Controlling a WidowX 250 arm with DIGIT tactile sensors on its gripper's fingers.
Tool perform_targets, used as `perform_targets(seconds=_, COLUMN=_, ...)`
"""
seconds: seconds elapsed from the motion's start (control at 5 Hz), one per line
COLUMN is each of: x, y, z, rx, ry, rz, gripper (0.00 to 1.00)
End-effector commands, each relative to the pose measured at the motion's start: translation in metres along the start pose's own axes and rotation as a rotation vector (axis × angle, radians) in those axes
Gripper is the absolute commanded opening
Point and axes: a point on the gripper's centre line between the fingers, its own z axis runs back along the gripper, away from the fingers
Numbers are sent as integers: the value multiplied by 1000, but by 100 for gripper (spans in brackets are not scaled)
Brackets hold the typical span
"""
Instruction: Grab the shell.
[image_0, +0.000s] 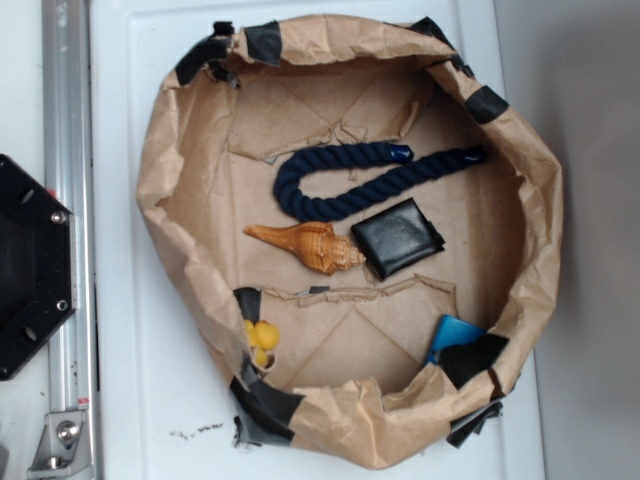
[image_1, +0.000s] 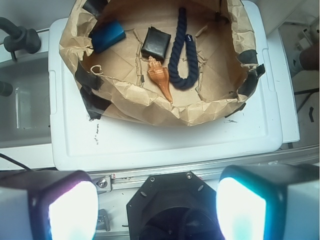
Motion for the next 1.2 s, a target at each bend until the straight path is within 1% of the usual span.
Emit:
perform_targets(seconds=0.0, x=0, y=0, z=0, rx=0, ry=0, rz=0, gripper=100)
perform_targets(seconds=0.2, x=35, y=24, z=-48, rx=41, ry=2, rz=94, gripper=100)
perform_targets(seconds=0.4, x=64, y=32, z=-70, rx=45, ry=-24, rz=141, gripper=100)
perform_targets(seconds=0.6, x=103, y=30, z=-104, rx=43, ry=-69, rz=189, gripper=100)
perform_targets(seconds=0.8, x=115, y=14, z=-140, rx=5, ry=-56, rz=166, gripper=100)
perform_targets(seconds=1.0, x=113, y=7, z=-183, rx=24, ry=-33, rz=110, gripper=100)
